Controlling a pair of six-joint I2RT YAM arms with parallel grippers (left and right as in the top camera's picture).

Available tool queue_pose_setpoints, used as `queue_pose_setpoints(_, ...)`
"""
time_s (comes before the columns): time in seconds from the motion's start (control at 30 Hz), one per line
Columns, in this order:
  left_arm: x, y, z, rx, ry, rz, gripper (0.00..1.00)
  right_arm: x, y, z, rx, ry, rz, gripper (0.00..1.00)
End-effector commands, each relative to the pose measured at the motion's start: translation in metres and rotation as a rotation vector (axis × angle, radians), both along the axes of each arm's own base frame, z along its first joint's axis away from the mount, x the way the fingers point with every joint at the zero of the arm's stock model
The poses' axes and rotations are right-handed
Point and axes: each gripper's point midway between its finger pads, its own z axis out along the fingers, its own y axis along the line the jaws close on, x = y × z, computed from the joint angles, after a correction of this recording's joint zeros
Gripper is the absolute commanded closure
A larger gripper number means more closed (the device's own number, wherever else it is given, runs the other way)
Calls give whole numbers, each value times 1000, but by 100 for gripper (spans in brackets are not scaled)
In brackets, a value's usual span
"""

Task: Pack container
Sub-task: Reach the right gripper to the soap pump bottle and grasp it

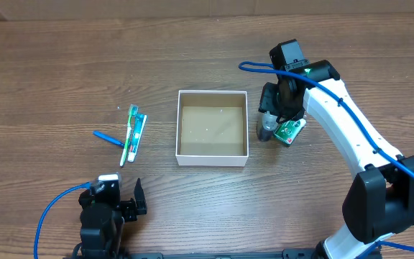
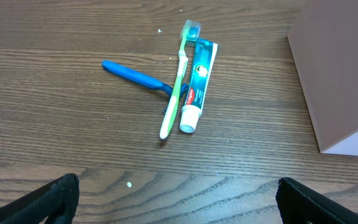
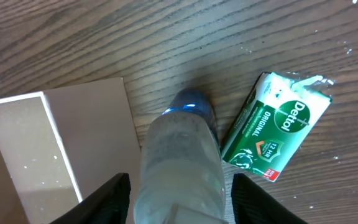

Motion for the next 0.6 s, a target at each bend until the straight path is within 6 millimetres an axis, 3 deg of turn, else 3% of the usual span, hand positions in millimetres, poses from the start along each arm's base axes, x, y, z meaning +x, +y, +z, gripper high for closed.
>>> queue_pose_setpoints(0.0,0,0,-4,9,4,-10,0,-3,-2,-1,-22,7,-3,55)
queue_pose_setpoints(0.17,0,0,-4,9,4,-10,0,-8,-3,-3,-29,30,0,55)
queue_pose_setpoints(0.37,0,0,-4,9,4,-10,0,-6,-3,1,-34,20,-2,69)
queue_pose_setpoints(0.57,0,0,-4,9,4,-10,0,2,-4,35,-29,-49,-6,72)
